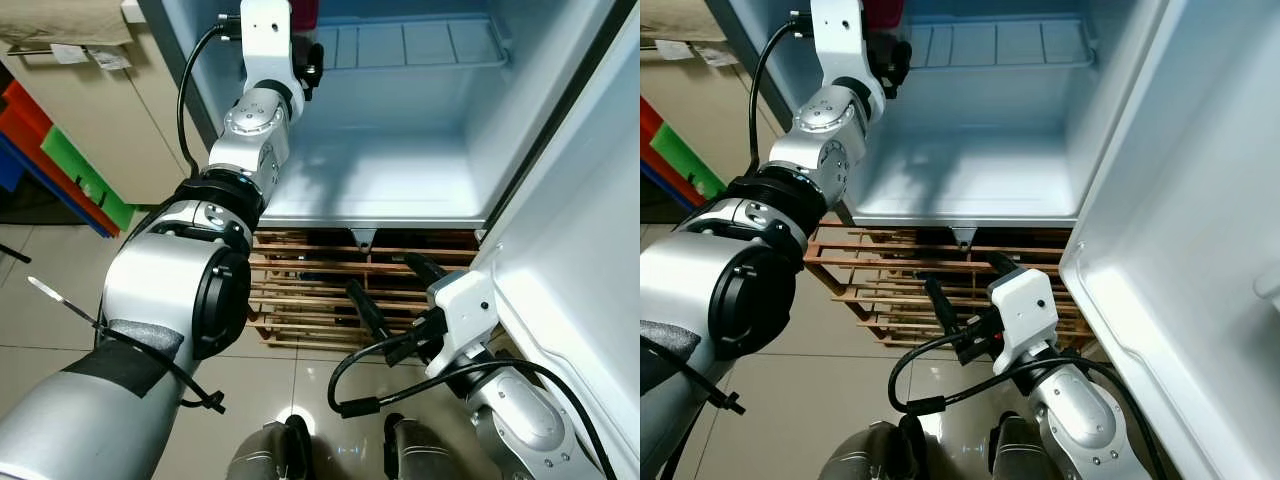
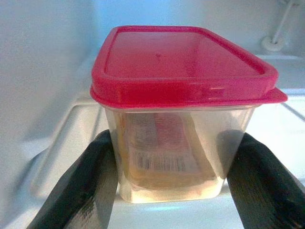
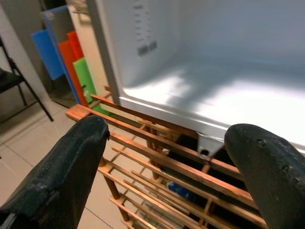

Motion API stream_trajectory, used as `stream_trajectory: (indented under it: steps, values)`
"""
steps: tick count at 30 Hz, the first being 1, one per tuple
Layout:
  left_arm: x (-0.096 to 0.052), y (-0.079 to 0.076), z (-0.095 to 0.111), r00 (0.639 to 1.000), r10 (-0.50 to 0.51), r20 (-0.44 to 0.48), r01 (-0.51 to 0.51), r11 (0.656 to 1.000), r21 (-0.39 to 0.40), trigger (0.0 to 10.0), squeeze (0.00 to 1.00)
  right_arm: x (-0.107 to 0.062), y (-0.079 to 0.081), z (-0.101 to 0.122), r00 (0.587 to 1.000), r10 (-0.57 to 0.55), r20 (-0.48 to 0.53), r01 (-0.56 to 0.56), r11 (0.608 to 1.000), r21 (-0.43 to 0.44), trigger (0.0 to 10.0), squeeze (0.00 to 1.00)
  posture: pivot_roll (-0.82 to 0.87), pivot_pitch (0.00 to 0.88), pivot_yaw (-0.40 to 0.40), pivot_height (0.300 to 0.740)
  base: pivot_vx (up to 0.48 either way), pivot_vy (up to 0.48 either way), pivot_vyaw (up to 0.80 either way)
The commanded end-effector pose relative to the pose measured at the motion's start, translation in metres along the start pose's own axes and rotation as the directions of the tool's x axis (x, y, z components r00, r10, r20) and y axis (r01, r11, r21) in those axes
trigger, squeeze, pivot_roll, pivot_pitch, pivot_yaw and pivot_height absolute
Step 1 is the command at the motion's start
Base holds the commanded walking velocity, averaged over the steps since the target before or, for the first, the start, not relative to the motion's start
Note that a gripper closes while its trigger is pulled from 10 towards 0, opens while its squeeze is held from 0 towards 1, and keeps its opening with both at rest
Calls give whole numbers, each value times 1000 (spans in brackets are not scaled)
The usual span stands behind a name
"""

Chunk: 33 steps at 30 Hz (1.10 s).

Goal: Restocking fridge

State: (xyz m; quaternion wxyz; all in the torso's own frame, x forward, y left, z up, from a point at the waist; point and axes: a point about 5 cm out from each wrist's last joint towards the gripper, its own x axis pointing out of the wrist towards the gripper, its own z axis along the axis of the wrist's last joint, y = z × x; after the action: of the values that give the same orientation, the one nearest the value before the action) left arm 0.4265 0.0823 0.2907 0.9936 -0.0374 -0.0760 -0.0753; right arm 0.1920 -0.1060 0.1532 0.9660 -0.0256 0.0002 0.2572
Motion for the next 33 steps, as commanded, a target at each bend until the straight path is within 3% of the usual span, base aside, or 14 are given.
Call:
stream_trajectory:
  steps: [1, 6, 7, 8, 9, 10, 11, 22, 25, 33]
  values:
    - [0, 0, -3, 999, 1, -35, 0, 1000, 7, 10000, 0, -1, 4, 3, 1000, 4, 2, -4, 1000, 3, 10000, 0, -299, 250, 123, 740, 0, 0, 0]
    - [2, 3, 4, 1000, 15, -23, -15, 1000, 14, 10000, 0, -1, 5, 4, 1000, -3, -1, 3, 1000, 2, 10000, 0, -304, 249, 127, 740, 0, 0, 0]
    - [2, 8, 9, 999, 38, -12, -38, 999, 19, 10000, 314, -1, 4, 3, 1000, -8, -3, 8, 1000, 2, 10000, 0, -306, 247, 129, 740, 0, 0, 0]
    - [2, 8, 9, 999, 38, -12, -38, 999, 19, 10000, 314, -1, 4, 3, 1000, -8, -3, 8, 1000, 2, 10000, 0, -306, 247, 129, 740, 0, 0, 0]
    - [2, 9, 11, 999, 45, -10, -45, 999, 19, 10000, 780, -1, 4, 3, 1000, -10, -5, 10, 1000, 2, 10000, 0, -307, 247, 130, 740, 0, 0, 0]
    - [3, 11, 12, 999, 51, -9, -51, 998, 23, 10000, 957, -2, 4, 3, 1000, -12, -5, 12, 1000, 1, 10000, 0, -308, 246, 130, 740, 0, 0, 0]
    - [3, 13, 13, 998, 59, -6, -59, 998, 29, 10000, 1000, -2, 3, 3, 1000, -16, -6, 16, 1000, 0, 10000, 0, -310, 244, 133, 740, 0, 0, 0]
    - [4, 8, 22, 999, 44, 12, -44, 999, 9, 10000, 1000, -1, 1, 2, 1000, -23, -10, 23, 1000, -5, 10000, 0, -304, 233, 134, 740, 0, 0, 0]
    - [4, 5, 21, 999, 44, 5, -44, 998, -37, 10000, 1000, 0, 0, 1, 1000, -23, -10, 23, 1000, -7, 10000, 0, -299, 226, 139, 740, 0, 0, 0]
    - [3, -20, 17, 1000, -19, 22, 19, 1000, 7, 10000, 1000, 6, -3, 0, 1000, -16, -4, 16, 1000, -16, 10000, 0, -277, 191, 137, 740, 0, 0, 0]
